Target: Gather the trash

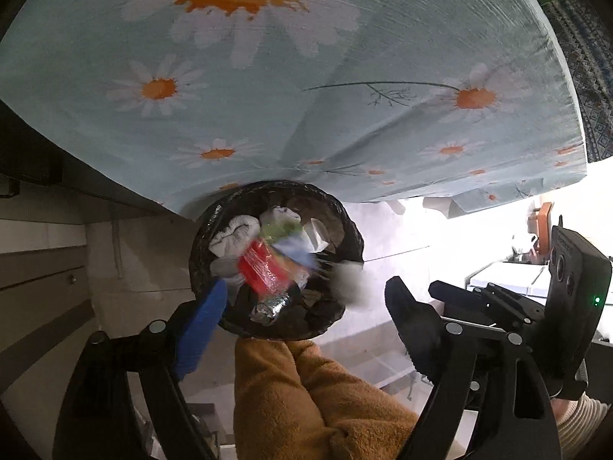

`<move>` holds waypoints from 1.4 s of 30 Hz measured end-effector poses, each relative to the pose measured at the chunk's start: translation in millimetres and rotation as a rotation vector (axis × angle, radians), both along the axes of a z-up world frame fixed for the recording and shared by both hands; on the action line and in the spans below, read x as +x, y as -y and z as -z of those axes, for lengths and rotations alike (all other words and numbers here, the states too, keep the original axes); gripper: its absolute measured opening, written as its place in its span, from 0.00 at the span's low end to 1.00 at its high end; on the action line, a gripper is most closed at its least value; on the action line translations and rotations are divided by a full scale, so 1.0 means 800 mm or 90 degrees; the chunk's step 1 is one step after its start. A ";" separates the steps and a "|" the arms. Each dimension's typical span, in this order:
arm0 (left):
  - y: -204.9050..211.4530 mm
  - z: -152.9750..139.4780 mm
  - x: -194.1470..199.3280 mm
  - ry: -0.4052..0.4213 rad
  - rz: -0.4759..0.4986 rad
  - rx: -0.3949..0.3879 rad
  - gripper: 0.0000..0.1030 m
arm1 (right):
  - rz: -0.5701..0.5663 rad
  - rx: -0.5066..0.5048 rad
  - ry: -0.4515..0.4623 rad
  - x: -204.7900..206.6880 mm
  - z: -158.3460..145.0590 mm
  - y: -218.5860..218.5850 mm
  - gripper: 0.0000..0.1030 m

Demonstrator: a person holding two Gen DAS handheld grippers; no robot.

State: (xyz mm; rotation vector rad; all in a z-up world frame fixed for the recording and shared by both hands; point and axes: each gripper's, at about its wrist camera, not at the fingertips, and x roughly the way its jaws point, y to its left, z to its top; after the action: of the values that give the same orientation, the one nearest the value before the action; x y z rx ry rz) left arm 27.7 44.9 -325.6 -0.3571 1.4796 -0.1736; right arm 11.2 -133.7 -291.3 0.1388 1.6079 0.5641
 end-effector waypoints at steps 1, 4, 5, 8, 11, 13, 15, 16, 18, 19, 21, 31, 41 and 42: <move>-0.001 0.000 -0.001 0.000 -0.004 0.002 0.80 | 0.001 -0.001 0.001 0.000 -0.001 0.001 0.67; -0.001 -0.003 -0.006 0.002 -0.013 0.007 0.80 | 0.003 0.001 0.004 0.000 -0.006 0.008 0.67; -0.001 -0.005 -0.008 0.002 -0.016 0.009 0.80 | 0.003 0.001 0.006 -0.001 -0.008 0.010 0.67; 0.001 -0.013 -0.016 0.005 -0.018 0.017 0.80 | 0.003 -0.002 0.014 -0.004 -0.017 0.014 0.67; 0.002 -0.030 -0.023 0.017 -0.024 0.028 0.80 | 0.005 -0.001 0.027 -0.007 -0.033 0.019 0.67; 0.002 -0.046 -0.028 0.031 -0.030 0.031 0.80 | 0.010 -0.001 0.039 -0.008 -0.046 0.024 0.67; 0.003 -0.069 -0.034 0.051 -0.038 0.041 0.80 | 0.015 0.000 0.056 -0.009 -0.066 0.031 0.67; 0.005 -0.077 -0.036 0.058 -0.041 0.042 0.80 | 0.016 0.001 0.067 -0.009 -0.075 0.034 0.67; 0.007 -0.102 -0.043 0.078 -0.048 0.048 0.80 | 0.024 0.007 0.094 -0.009 -0.101 0.042 0.67; 0.008 -0.113 -0.046 0.087 -0.051 0.051 0.80 | 0.028 0.011 0.103 -0.009 -0.111 0.046 0.67; 0.012 -0.139 -0.052 0.112 -0.057 0.061 0.80 | 0.039 0.025 0.132 -0.009 -0.140 0.057 0.67; 0.034 -0.254 -0.078 0.233 -0.083 0.090 0.80 | 0.075 0.082 0.284 -0.002 -0.266 0.098 0.79; 0.066 -0.348 -0.106 0.325 -0.079 0.098 0.80 | 0.105 0.099 0.409 -0.005 -0.372 0.151 0.94; 0.068 -0.353 -0.107 0.331 -0.078 0.099 0.80 | 0.108 0.099 0.421 -0.005 -0.381 0.155 0.95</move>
State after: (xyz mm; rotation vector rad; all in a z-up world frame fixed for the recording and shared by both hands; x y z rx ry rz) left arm -58.1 -9.2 -43.2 -0.2509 0.9483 -0.0462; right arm 6.8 -257.5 13.3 0.1799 0.9015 0.5305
